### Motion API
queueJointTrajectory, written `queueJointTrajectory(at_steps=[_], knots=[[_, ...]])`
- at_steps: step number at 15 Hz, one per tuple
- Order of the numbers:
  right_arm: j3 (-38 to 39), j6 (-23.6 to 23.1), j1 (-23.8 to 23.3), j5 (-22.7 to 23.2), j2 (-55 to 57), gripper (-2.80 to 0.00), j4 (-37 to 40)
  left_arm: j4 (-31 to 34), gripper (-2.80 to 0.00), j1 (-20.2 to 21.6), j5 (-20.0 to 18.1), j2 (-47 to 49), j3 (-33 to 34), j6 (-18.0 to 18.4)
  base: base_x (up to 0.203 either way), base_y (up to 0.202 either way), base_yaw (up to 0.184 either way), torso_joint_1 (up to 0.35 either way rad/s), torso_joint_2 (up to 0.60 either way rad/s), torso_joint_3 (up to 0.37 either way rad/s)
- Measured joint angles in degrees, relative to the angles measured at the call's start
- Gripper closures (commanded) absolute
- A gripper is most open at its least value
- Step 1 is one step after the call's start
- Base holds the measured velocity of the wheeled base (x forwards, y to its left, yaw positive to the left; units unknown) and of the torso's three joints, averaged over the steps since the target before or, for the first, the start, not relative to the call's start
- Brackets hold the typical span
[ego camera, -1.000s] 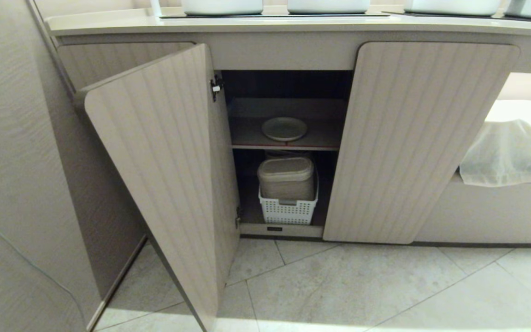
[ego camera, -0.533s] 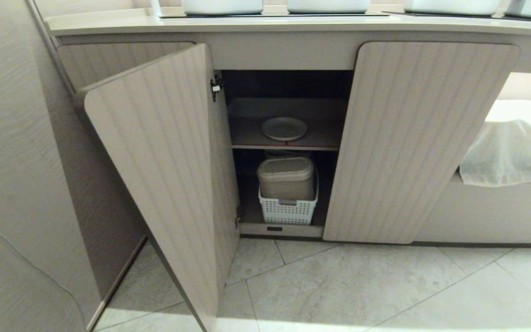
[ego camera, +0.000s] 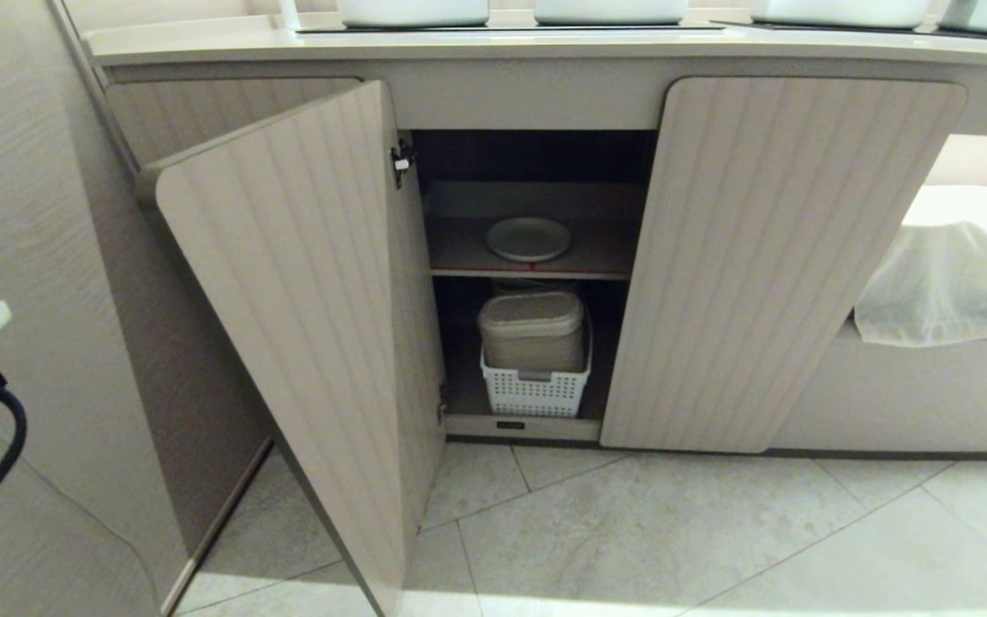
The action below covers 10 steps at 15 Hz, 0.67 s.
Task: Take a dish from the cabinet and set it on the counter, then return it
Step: Close the cabinet door
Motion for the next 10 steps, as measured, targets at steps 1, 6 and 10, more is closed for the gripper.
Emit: queueJointTrajectory(at_steps=[1,6,10], knots=[[0.0,0.0,0.0,0.0,0.0,0.00,0.0,-1.3,0.00,1.6,-2.7,1.0,-0.1,0.0,0.000,0.000,0.000,0.000,0.00,0.000],[0.0,0.0,0.0,0.0,0.0,0.00,0.0,-3.4,0.00,6.5,-10.3,7.7,-3.8,-0.3,0.000,0.000,0.000,0.000,0.00,0.000],[0.0,0.0,0.0,0.0,0.0,0.00,0.0,-3.4,0.00,6.5,-15.5,12.3,-6.4,-3.0,0.000,0.000,0.000,0.000,0.00,0.000]])
